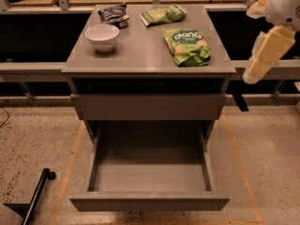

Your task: Place green rice chip bag into middle drawer

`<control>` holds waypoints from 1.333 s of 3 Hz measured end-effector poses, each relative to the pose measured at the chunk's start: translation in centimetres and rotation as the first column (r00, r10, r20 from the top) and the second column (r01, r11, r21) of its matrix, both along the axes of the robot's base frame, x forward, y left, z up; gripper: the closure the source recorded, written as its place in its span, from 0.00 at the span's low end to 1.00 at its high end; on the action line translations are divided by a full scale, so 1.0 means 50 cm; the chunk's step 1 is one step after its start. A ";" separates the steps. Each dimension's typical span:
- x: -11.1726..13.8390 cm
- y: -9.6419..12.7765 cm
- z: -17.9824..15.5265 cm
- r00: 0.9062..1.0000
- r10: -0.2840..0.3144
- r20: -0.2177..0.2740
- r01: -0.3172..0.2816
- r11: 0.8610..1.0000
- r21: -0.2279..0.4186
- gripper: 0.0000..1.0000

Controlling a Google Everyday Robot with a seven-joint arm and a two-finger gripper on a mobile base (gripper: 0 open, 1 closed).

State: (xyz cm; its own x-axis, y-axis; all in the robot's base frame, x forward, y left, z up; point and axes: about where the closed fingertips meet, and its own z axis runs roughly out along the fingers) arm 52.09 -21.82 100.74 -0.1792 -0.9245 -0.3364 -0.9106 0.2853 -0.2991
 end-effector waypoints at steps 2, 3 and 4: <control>0.016 0.001 0.025 0.998 -0.034 0.050 0.031 0.998 0.063 0.00; 0.070 0.037 0.009 0.996 -0.051 0.079 0.036 0.983 0.181 0.00; 0.157 0.077 -0.005 0.993 -0.067 0.099 0.038 0.962 0.270 0.00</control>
Offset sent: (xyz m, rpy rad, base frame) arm 0.0104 0.0023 -0.0001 0.1388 -0.0438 -0.0687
